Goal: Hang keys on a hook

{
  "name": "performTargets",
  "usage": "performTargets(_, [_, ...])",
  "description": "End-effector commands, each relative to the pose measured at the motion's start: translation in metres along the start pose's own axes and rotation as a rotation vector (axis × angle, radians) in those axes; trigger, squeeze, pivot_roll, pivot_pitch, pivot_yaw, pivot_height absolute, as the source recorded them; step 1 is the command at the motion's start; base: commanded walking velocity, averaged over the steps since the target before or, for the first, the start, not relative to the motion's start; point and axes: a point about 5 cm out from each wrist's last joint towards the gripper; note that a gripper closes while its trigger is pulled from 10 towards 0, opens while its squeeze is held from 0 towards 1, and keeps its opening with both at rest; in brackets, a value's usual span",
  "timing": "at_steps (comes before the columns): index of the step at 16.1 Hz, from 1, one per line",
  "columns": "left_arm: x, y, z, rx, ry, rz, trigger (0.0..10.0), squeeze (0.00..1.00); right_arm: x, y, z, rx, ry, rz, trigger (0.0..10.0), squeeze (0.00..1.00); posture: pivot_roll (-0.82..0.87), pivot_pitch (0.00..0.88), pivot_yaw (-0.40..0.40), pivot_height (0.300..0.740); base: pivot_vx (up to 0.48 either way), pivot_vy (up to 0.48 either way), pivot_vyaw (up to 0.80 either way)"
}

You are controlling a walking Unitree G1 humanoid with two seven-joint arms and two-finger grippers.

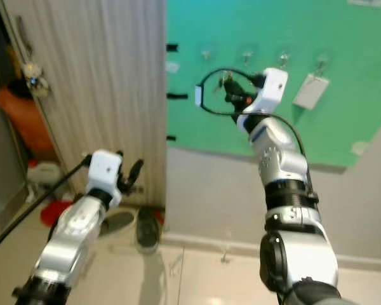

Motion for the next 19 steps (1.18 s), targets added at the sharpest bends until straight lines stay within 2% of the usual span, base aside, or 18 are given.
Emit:
performTargets(1, [-0.002, -0.001, -0.001, 0.021, 0.000, -0.005, 10.0, 0.00, -0.002, -0.001, -0.005, -0.066, 0.025, 0.004, 0.0, 0.00, 0.00, 0.000, -0.054, 0.740, 0.000, 0.000, 0.00])
performTargets(2, [-0.004, -0.003, -0.001, 0.006, 0.007, -0.012, 10.0, 0.00, -0.009, -0.005, -0.005, -0.125, 0.022, 0.001, 0.0, 0.00, 0.01, 0.000, -0.057, 0.740, 0.000, 0.000, 0.00])
performTargets(3, [-0.013, -0.006, -0.002, -0.050, 0.029, -0.020, 10.0, 0.00, -0.028, -0.020, -0.006, -0.254, 0.007, -0.017, 0.0, 0.00, 0.00, 0.000, -0.058, 0.740, 0.000, 0.000, 0.00])
performTargets(4, [-0.025, -0.010, -0.003, -0.149, 0.051, -0.029, 10.0, 0.00, -0.058, -0.042, -0.005, -0.318, -0.054, -0.051, 0.0, 0.00, 0.00, 0.000, -0.059, 0.740, 0.000, 0.000, 0.00])
performTargets(5, [-0.029, -0.011, -0.003, -0.185, 0.059, -0.031, 10.0, 0.00, -0.073, -0.050, -0.003, -0.376, -0.093, -0.055, 0.0, 0.00, 0.00, 0.000, -0.063, 0.740, 0.000, 0.000, 0.00])
performTargets(6, [-0.032, -0.011, -0.003, -0.204, 0.091, -0.028, 10.0, 0.00, -0.104, -0.064, -0.001, -0.502, -0.148, -0.078, 0.0, 0.00, -0.01, 0.000, -0.067, 0.740, 0.000, 0.000, 0.00])
performTargets(7, [-0.033, -0.010, -0.004, -0.188, 0.106, -0.025, 10.0, 0.00, -0.121, -0.072, 0.000, -0.533, -0.180, -0.105, 0.0, 0.00, -0.01, 0.000, -0.068, 0.740, 0.000, 0.000, 0.00])
performTargets(8, [-0.036, -0.007, -0.007, -0.175, 0.141, -0.012, 10.0, 0.00, -0.154, -0.086, 0.000, -0.585, -0.205, -0.168, 0.0, 0.00, -0.01, 0.000, -0.075, 0.740, 0.000, 0.000, 0.00])
performTargets(9, [-0.041, -0.006, -0.009, -0.164, 0.167, -0.002, 10.0, 0.00, -0.176, -0.097, 0.000, -0.576, -0.213, -0.221, 0.0, 0.00, -0.01, 0.000, -0.075, 0.740, 0.000, 0.000, 0.00])
performTargets(10, [-0.048, -0.006, -0.008, -0.127, 0.161, 0.001, 10.0, 0.00, -0.187, -0.103, -0.003, -0.508, -0.214, -0.248, 0.0, 0.00, -0.02, 0.000, -0.073, 0.740, 0.000, 0.000, 0.00])
performTargets(11, [-0.052, -0.002, -0.007, -0.103, 0.152, 0.021, 10.0, 0.00, -0.187, -0.103, -0.010, -0.448, -0.196, -0.223, 0.0, 0.00, -0.02, 0.000, -0.072, 0.740, 0.000, 0.000, 0.00])
performTargets(15, [-0.040, 0.012, -0.009, -0.077, 0.161, 0.061, 10.0, 0.00, -0.167, -0.098, -0.023, -0.433, -0.152, -0.173, 0.0, 0.00, -0.02, 0.000, -0.069, 0.740, 0.461, 0.000, 0.00])
performTargets(19, [-0.033, 0.012, -0.010, -0.091, 0.173, 0.047, 10.0, 0.00, -0.152, -0.097, -0.022, -0.362, -0.154, -0.160, 0.0, 0.00, -0.03, 0.000, -0.063, 0.740, 0.480, 0.000, 0.00])
Point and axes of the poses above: a point about 5 cm out from each wrist's last joint towards the gripper, its own x axis pointing out of the wrist towards the gripper, its own y axis along the axis of the wrist's last joint, z = x × y, and after that the axes turned 9 degrees about -x, right-handed
